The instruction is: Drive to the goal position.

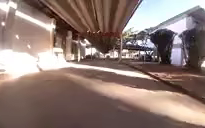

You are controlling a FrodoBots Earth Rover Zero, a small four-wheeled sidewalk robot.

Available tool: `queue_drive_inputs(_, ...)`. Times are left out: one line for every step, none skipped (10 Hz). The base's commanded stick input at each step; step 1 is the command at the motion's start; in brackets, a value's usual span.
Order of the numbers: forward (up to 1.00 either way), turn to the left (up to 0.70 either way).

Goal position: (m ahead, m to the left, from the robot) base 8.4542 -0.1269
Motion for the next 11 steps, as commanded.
queue_drive_inputs(0.85, -0.34)
queue_drive_inputs(0.85, 0.0)
queue_drive_inputs(0.85, 0.0)
queue_drive_inputs(0.85, 0.0)
queue_drive_inputs(0.85, 0.0)
queue_drive_inputs(0.85, 0.0)
queue_drive_inputs(0.85, 0.0)
queue_drive_inputs(0.85, 0.0)
queue_drive_inputs(0.85, 0.0)
queue_drive_inputs(0.85, 0.0)
queue_drive_inputs(0.85, 0.0)
